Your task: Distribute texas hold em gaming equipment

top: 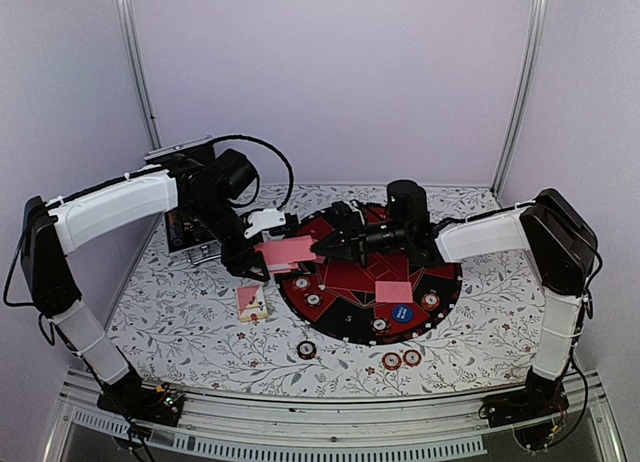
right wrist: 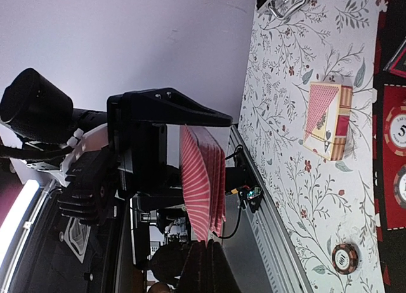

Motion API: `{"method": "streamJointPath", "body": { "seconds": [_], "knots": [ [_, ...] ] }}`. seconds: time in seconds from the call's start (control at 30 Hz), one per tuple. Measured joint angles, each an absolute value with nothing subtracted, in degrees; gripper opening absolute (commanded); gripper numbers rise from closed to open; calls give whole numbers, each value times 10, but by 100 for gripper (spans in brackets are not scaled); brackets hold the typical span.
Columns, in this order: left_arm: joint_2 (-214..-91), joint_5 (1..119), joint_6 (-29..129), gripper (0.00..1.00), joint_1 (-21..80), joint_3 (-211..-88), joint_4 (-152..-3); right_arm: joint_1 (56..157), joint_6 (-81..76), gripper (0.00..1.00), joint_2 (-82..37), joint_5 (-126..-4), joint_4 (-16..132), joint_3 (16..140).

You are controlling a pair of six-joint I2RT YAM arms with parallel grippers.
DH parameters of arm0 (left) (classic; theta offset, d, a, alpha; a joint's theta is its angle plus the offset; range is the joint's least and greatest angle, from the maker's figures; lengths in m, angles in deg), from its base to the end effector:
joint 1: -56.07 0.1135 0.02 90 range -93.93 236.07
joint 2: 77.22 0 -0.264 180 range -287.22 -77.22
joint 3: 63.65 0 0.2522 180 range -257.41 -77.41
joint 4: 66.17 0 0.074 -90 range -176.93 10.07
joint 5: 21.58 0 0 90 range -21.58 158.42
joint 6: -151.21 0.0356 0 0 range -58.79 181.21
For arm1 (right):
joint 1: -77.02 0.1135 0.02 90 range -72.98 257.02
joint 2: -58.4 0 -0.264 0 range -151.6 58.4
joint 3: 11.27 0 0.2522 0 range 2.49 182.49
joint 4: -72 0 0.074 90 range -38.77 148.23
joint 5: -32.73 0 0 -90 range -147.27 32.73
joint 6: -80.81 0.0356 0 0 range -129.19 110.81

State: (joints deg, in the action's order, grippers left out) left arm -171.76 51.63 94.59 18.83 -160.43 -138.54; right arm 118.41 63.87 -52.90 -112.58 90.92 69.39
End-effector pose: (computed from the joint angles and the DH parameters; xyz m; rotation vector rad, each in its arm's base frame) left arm 0.2562 -0.2077 0.2849 1.6626 2.2232 -0.4257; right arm 0.2996 0.3031 0.2118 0.2966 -2.3275 -2.0891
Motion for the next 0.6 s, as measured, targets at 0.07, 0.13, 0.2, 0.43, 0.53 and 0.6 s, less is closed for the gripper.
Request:
{"method": "streamJointPath", "body": {
  "seconds": [0.07,0.13,0.2,0.43,0.53,0.6],
  "knots": [
    [-1718,517,946,0,188,-1604,-1385,1172,646,0,-524,-1129,923,677],
    [-1718,518,946,0,188,-1604,-1385,1160,656,0,-519,-1132,937,661],
    [-1718,519,946,0,188,-1604,-1385,1150,668,0,-516,-1135,953,650],
    [-1718,522,946,0,188,-1604,-1385,1120,712,0,-507,-1144,1027,615],
    [-1718,523,946,0,188,-1604,-1386,1106,724,0,-504,-1149,1045,604],
    [-1718,523,946,0,188,-1604,-1386,1091,727,0,-502,-1150,1053,597]
  ]
}}
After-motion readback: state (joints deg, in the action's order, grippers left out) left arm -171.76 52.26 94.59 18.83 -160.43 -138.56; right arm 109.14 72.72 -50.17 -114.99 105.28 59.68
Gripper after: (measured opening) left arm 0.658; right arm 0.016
